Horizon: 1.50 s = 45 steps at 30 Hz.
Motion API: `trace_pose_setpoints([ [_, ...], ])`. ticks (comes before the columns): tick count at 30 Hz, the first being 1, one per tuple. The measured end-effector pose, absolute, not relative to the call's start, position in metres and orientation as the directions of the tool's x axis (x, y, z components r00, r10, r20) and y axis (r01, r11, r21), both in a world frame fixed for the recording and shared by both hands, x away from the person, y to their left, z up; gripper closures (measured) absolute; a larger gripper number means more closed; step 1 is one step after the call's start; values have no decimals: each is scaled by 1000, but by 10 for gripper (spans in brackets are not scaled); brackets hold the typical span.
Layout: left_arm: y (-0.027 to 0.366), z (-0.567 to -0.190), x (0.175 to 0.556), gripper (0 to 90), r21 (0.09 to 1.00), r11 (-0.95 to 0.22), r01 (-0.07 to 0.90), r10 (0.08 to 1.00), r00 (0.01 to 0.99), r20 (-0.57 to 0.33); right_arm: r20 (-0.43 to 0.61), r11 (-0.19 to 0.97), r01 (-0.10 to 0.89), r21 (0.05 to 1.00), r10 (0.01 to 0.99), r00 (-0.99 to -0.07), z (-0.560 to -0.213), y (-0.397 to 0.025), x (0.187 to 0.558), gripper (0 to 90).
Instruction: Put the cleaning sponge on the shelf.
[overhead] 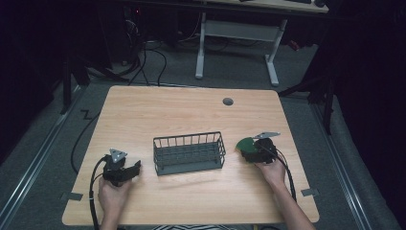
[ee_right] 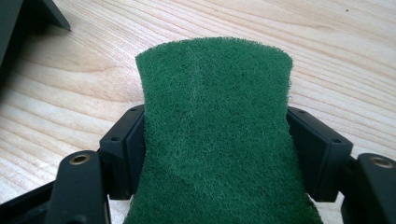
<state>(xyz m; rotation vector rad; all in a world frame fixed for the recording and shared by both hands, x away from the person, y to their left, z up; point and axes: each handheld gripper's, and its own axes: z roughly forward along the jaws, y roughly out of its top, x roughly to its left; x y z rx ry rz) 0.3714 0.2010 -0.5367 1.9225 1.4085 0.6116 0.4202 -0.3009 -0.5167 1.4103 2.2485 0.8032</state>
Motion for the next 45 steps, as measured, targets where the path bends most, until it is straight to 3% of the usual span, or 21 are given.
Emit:
trace_pose_setpoints([
  [14, 201, -537, 371, 319, 744, -196, 638, 951, 309, -15, 29, 317, 665, 676, 891, -453, -495, -306, 410, 292],
  [45, 201, -537, 371, 319, 744, -196, 638, 951, 309, -15, 18, 389, 498, 775, 774, -633, -409, -271, 415, 294],
])
